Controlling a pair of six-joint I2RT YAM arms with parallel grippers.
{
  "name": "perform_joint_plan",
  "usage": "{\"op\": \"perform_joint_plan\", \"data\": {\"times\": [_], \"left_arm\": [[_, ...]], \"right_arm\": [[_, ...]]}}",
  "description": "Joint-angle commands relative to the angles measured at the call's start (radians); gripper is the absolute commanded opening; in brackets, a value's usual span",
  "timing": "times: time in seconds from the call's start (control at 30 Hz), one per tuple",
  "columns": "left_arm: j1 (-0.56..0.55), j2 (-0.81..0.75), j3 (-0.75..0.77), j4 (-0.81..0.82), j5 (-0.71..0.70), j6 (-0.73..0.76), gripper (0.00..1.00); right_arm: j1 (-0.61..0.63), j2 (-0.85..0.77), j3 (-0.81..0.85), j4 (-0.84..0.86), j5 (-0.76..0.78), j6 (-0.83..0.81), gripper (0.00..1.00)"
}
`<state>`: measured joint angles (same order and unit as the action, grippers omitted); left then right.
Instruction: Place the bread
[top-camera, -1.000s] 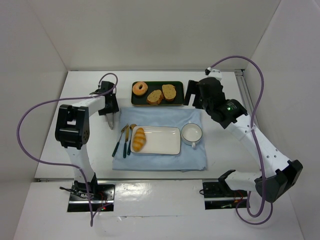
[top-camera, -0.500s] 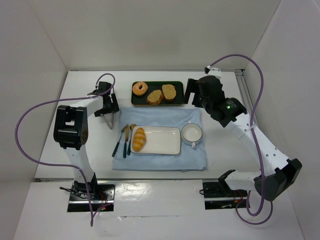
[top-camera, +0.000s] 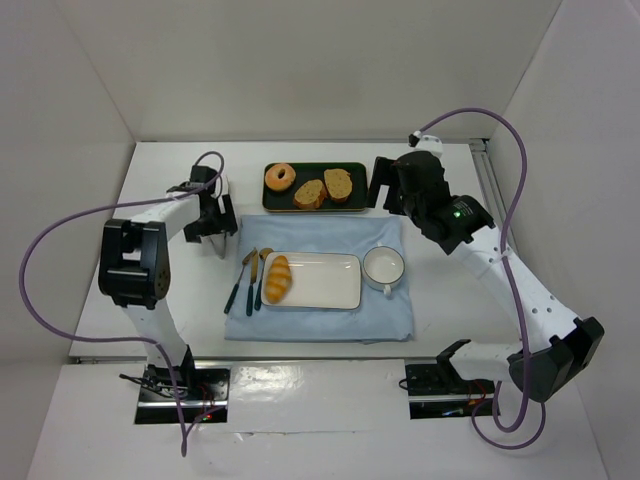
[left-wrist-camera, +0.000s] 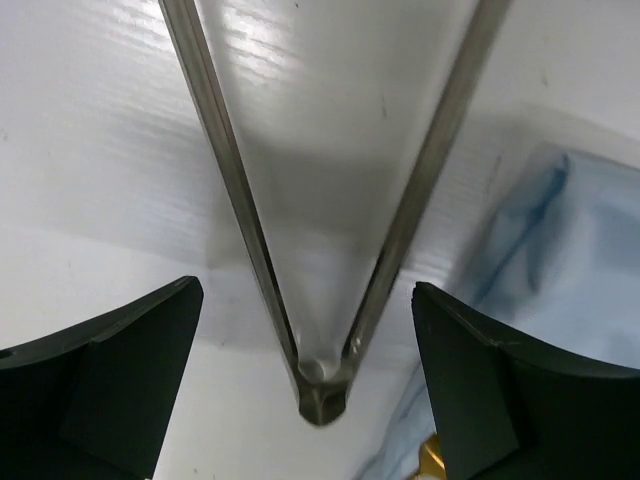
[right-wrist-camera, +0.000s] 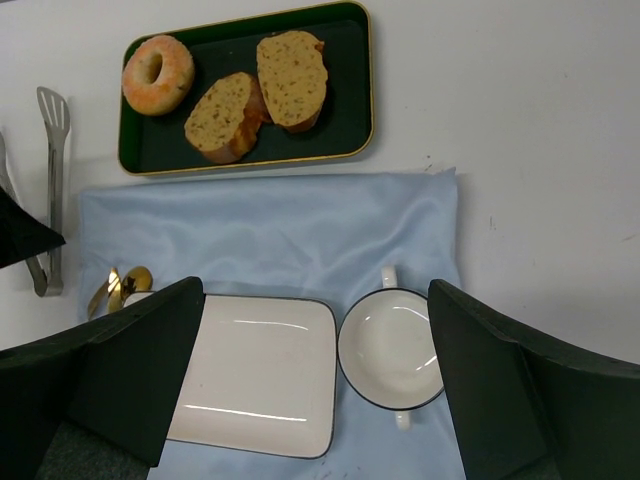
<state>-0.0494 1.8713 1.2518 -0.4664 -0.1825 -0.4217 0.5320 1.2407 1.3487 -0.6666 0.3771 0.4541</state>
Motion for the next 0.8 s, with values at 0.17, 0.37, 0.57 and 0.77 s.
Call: {"op": "perform_joint_plan", "data": {"times": [0.17, 0.37, 0.57, 0.77], "left_arm": [[-0.032, -0.328, -0.015, -0.005, 0.095, 0.029, 1.0], [-0.063, -0.463, -0.015, -0.023, 0.11, 0.029, 1.0], [-0.105, -0.549, -0.023, -0.097, 0.12, -0.018, 1.0], [-0.153, -0.655, -0.15, -0.06, 0.137, -0.129, 0.96]], "right_arm": [[-0.015, 0.04, 0.047, 0.036, -0.024, -0.005, 1.0], [-0.015, 0.098, 0.069, 0.059, -0.061, -0.023, 1.0], [-0.024, 0.138, 0.087, 0.068, -0.093, -0.023, 1.0], [-0.024, 0.209, 0.122, 0.07, -0.116, -0.032, 1.0]]}}
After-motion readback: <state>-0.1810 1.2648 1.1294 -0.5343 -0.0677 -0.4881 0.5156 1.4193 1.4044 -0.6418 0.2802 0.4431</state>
